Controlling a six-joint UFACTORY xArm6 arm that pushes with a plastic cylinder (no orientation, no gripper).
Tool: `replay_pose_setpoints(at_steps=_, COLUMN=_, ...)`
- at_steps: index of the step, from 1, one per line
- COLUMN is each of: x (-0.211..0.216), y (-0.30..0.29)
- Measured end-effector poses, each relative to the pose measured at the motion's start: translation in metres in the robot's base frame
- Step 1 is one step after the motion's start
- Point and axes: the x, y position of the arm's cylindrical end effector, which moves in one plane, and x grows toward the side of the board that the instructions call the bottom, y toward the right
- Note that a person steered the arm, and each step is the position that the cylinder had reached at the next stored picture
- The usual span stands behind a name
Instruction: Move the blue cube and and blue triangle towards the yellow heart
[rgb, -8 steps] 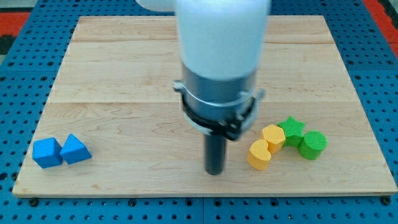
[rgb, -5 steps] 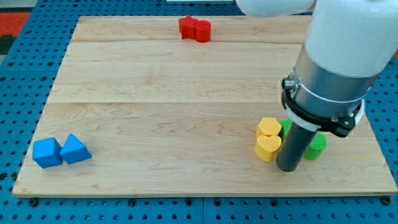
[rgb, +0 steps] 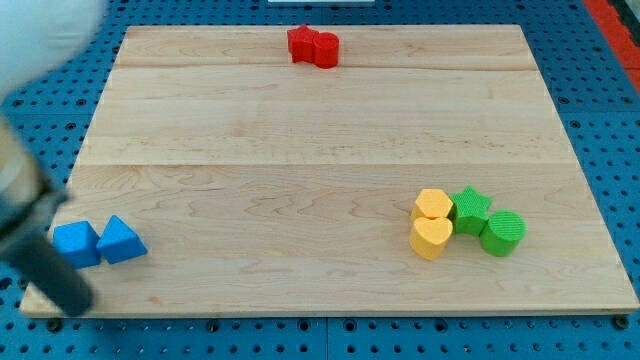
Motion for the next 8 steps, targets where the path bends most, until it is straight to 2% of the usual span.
replay_pose_setpoints(at_steps=1, x=-0.021, y=-0.034)
replay_pose_setpoints(at_steps=2, x=-0.056, y=-0.013)
replay_pose_setpoints(at_steps=8, x=-0.063, y=0.232)
